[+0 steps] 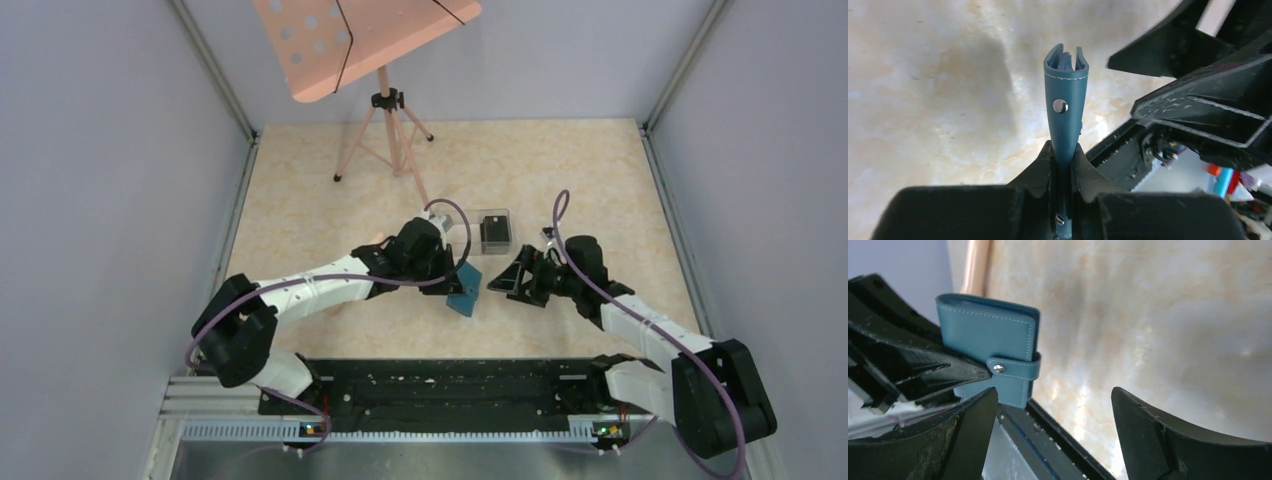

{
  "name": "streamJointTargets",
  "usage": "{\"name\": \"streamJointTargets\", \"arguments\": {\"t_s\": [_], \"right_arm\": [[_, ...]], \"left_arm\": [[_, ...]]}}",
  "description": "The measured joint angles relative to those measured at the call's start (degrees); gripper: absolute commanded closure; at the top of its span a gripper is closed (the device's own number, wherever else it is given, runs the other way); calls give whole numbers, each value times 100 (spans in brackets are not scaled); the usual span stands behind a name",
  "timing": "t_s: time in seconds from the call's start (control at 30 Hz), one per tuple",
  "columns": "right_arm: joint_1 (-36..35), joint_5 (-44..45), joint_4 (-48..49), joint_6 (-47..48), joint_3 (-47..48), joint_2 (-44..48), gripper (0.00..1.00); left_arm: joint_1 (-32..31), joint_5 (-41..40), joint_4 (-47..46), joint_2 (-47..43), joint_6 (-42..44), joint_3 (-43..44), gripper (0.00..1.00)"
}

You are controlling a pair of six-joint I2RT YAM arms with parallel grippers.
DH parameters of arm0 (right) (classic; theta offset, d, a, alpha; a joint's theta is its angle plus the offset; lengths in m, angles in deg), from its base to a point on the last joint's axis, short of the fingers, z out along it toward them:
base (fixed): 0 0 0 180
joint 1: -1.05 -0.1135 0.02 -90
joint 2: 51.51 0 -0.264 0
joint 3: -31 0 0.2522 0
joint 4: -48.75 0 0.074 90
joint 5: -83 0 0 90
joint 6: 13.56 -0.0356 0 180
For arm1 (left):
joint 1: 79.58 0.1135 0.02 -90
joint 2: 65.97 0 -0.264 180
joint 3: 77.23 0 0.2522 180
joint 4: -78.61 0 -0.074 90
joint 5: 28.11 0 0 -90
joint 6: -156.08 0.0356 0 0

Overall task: Put the credit cards into the card holder
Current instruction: Pick up the card holder from the center of the board.

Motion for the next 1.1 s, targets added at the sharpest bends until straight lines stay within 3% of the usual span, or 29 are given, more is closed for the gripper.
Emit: {"name": "streamJointTargets", "arguments": {"t_s": [0.23,0.33,0.43,0.6,0.67,0.93,1.03,1.1], "right_arm": [[11,-1222,1467,-481,-291,-190,17],[13,-1554,2002,-678,-310,-256,23],[15,-1886,2653,-940,-332,-315,46],[57,-2203,3491,-1388,-400,-361,100],[85,-2216,3644,-1508,-435,-365,100],[68,-2271,3475,-1438,-389,-278,100],[46,-2288,3261,-1325,-260,-205,100],[46,-2288,3171,-1268,-188,-199,100]], "left_arm": [[0,890,-1226,-334,-44,-505,100],[0,1093,-1543,-446,-44,-551,100],[0,1252,-1823,-551,-59,-555,100],[48,1390,-2015,-566,-107,-557,100],[81,1408,-2022,-566,-120,-560,96],[87,1292,-2111,-793,-155,-802,62],[142,1303,-2243,-984,-219,-1082,65],[175,1344,-2393,-1038,-299,-1193,75]]}}
